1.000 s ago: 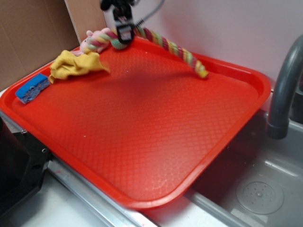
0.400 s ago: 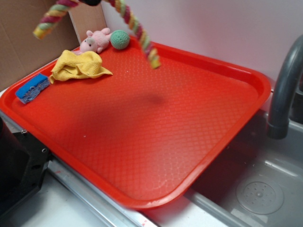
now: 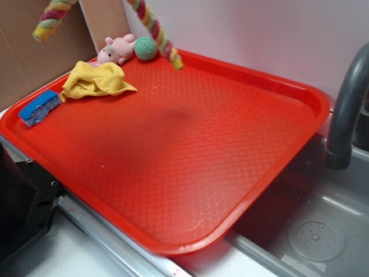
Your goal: Grab the multicolored rope.
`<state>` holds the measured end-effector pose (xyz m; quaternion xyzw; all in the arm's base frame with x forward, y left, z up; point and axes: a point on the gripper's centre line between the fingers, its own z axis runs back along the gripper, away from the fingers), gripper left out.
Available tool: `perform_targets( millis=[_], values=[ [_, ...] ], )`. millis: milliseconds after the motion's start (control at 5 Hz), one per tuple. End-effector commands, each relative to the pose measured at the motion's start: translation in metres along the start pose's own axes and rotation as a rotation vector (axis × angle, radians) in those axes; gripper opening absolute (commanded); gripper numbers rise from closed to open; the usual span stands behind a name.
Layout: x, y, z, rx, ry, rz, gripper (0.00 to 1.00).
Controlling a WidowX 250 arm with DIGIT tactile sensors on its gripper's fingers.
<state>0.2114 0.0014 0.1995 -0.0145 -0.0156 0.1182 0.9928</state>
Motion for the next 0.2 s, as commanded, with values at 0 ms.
perform_targets(
  millis=[0],
  values=[
    [0.0056, -0.0133, 0.0123, 0.041, -0.08, 0.016, 0.0]
  ],
)
